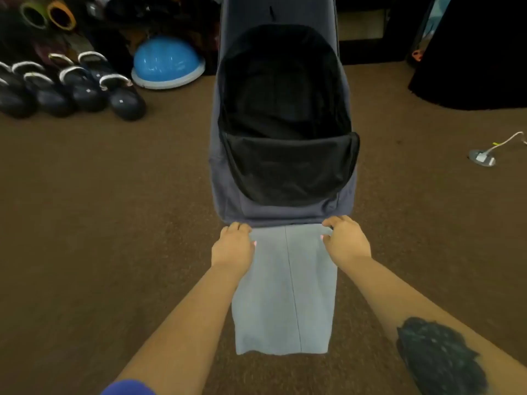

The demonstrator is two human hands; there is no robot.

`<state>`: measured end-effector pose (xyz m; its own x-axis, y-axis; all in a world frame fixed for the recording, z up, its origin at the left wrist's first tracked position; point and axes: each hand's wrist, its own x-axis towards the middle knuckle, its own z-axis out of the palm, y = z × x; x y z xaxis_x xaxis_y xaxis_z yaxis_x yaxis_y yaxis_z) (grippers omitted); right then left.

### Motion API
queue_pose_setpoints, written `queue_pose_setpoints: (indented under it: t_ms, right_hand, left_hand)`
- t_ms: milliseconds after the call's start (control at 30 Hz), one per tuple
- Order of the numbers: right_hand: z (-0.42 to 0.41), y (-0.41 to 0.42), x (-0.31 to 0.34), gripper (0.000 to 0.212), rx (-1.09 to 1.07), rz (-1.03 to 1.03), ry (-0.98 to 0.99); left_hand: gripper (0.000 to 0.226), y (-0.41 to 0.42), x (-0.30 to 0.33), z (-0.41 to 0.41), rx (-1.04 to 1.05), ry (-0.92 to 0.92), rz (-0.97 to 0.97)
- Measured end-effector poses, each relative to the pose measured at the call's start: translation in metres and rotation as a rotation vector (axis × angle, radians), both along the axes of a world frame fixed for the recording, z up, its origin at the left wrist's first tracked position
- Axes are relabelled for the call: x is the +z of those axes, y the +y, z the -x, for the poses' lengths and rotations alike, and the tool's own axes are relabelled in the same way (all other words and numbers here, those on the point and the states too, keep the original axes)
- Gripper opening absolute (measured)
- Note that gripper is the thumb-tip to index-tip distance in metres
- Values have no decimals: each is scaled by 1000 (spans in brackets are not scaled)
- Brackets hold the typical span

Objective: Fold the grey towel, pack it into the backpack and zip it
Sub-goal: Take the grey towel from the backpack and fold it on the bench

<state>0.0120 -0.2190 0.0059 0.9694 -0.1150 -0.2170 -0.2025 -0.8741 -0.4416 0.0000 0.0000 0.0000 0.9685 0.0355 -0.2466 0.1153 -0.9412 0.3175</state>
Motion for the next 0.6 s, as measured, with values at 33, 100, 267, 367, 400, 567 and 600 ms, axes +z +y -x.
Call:
queue_pose_setpoints:
  t_ms: [33, 100, 267, 367, 400, 567, 600]
  right_hand:
    - [0, 0, -2, 37, 7, 17, 15]
    - [0, 0, -10, 39, 25, 41, 4]
    - [-2, 1, -24, 45, 69, 73, -34]
    - [-9, -1, -32, 48, 84, 84, -50]
    - [-11, -3, -34, 48, 88, 90, -37]
    - [-19, -7, -47, 49, 73, 49, -39]
    - [-20, -7, -49, 46, 54, 25, -52]
  left_hand:
    - [40, 1, -1, 0, -2, 13, -14]
    - [41, 3, -8, -1, -10, 4, -28]
    - [43, 8, -19, -4, -62, -5, -61]
    - [40, 11, -24, -10, -86, -30, -96]
    - [39, 12, -26, -13, -92, -36, -108]
    - [35, 15, -38, -22, -85, -119, -129]
    - [33, 16, -40, -23, -81, -135, -119]
